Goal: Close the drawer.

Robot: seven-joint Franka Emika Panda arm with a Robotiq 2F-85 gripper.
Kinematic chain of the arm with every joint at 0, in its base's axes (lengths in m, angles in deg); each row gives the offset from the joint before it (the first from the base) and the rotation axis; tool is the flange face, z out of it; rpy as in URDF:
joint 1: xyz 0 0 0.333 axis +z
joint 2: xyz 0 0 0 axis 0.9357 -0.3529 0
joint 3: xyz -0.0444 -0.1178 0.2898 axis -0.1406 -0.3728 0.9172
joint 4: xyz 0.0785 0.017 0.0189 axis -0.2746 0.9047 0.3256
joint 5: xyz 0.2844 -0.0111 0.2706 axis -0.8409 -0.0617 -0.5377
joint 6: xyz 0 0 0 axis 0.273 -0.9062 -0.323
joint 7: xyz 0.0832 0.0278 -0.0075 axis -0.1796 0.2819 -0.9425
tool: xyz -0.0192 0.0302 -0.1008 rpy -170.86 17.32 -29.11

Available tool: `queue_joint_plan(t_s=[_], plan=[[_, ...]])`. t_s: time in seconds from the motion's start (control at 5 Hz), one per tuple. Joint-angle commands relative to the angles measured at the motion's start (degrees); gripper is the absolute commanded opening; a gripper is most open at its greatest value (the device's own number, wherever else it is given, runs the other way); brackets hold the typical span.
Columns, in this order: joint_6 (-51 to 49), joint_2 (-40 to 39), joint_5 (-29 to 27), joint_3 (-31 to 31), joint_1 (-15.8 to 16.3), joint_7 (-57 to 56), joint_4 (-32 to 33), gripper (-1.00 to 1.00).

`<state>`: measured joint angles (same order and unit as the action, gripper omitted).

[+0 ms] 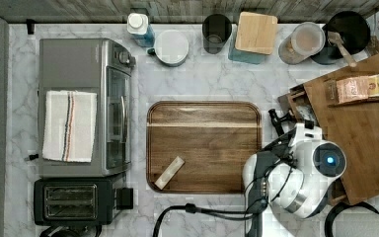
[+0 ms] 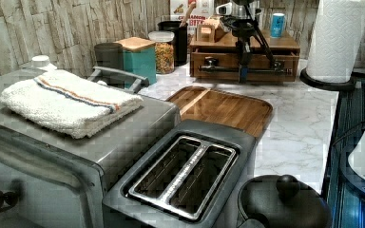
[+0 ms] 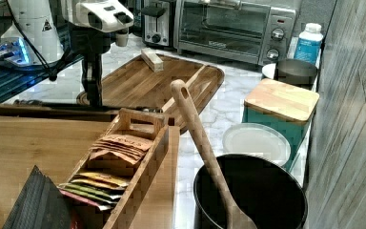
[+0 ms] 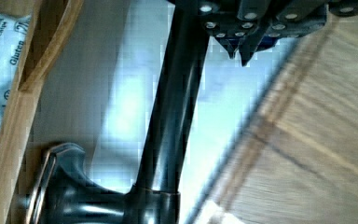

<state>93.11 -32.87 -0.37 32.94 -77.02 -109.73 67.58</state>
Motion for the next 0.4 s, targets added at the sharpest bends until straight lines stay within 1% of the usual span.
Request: queue_joint_plan(t_s=[0.2, 0.4], plan=[[3.3, -4.0, -6.6, -6.7, -2.6, -16.7, -22.8, -1.0], [3.3, -3.7, -5.7, -4.7, -4.4, -16.1, -22.8, -1.0]])
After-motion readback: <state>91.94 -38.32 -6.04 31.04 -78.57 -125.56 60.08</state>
